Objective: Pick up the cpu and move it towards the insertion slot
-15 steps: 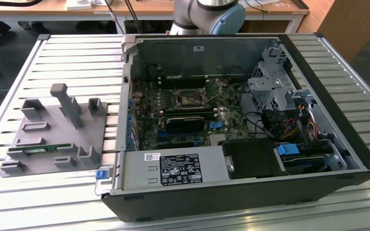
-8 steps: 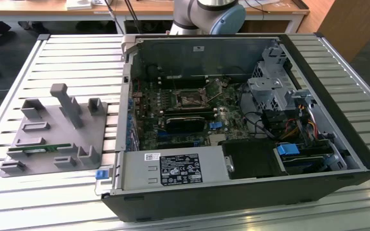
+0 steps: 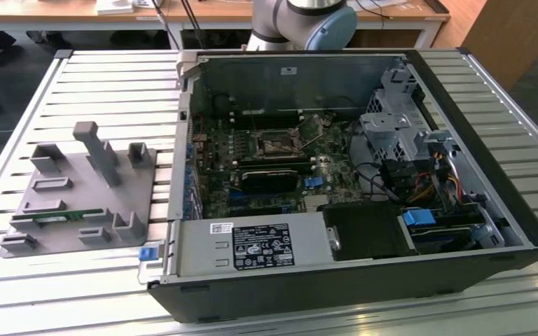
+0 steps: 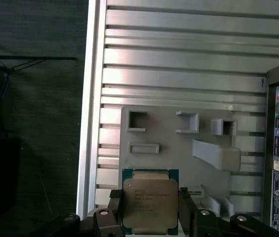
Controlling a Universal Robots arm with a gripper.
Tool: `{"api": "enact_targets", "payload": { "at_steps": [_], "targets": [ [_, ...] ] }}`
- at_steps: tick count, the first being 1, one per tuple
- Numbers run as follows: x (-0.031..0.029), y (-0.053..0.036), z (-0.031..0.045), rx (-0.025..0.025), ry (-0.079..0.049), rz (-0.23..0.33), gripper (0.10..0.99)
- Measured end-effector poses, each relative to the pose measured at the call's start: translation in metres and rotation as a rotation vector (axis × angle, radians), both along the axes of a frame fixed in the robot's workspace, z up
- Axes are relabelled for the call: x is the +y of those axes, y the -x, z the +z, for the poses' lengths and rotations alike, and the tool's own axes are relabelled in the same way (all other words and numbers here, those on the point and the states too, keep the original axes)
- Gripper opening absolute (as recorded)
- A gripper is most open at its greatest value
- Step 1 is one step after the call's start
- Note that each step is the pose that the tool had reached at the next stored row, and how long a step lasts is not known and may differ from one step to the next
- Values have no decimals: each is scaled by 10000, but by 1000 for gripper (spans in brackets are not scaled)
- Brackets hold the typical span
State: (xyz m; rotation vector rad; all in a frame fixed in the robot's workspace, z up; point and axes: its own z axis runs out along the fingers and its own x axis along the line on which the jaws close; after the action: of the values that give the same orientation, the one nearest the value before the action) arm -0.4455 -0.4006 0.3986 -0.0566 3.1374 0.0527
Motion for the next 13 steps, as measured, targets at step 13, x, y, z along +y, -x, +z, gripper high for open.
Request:
{"api": "enact_targets", "payload": {
  "at_steps": [13],
  "targets": [
    [2,-57,125,-1,0,0,537]
  ]
}}
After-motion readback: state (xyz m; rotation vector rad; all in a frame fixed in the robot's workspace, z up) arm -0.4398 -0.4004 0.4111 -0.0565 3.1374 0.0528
